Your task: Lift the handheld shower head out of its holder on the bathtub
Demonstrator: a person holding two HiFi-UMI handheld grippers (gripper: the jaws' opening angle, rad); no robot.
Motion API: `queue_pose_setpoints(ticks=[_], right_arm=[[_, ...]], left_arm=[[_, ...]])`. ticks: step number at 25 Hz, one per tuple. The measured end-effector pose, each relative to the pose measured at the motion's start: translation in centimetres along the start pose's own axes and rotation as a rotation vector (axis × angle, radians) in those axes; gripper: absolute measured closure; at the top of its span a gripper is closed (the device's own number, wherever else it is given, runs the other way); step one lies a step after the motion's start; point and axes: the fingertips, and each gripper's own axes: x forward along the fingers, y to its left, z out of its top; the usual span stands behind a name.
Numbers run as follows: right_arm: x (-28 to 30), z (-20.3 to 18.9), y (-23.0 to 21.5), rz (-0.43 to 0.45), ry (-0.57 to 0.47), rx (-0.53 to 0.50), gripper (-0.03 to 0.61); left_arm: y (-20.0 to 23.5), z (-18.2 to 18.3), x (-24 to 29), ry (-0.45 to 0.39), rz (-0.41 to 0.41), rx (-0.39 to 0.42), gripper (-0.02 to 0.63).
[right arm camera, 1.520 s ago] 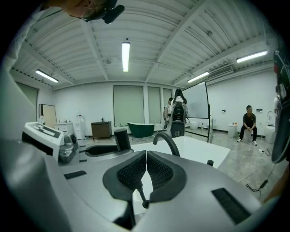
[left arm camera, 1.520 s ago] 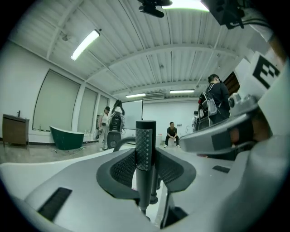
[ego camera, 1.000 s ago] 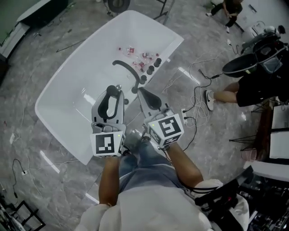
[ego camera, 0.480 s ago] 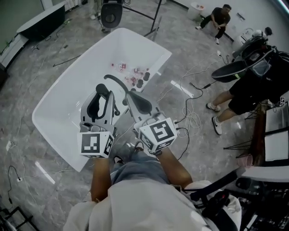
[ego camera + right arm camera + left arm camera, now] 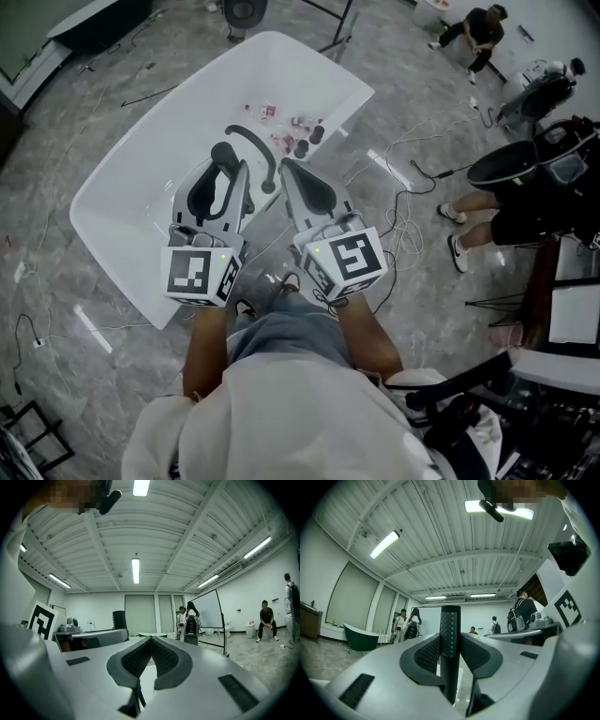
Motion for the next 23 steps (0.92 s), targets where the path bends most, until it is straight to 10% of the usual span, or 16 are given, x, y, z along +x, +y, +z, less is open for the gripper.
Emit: queue_pose_setpoints(ticks=[23], right_arm=[[-1.8,-1.9,-2.6,0.005,-0.025,0.043,0.563]], left_arm=[[1.3,0.5,-1.6,-0.03,0.073,0.006,0.474]])
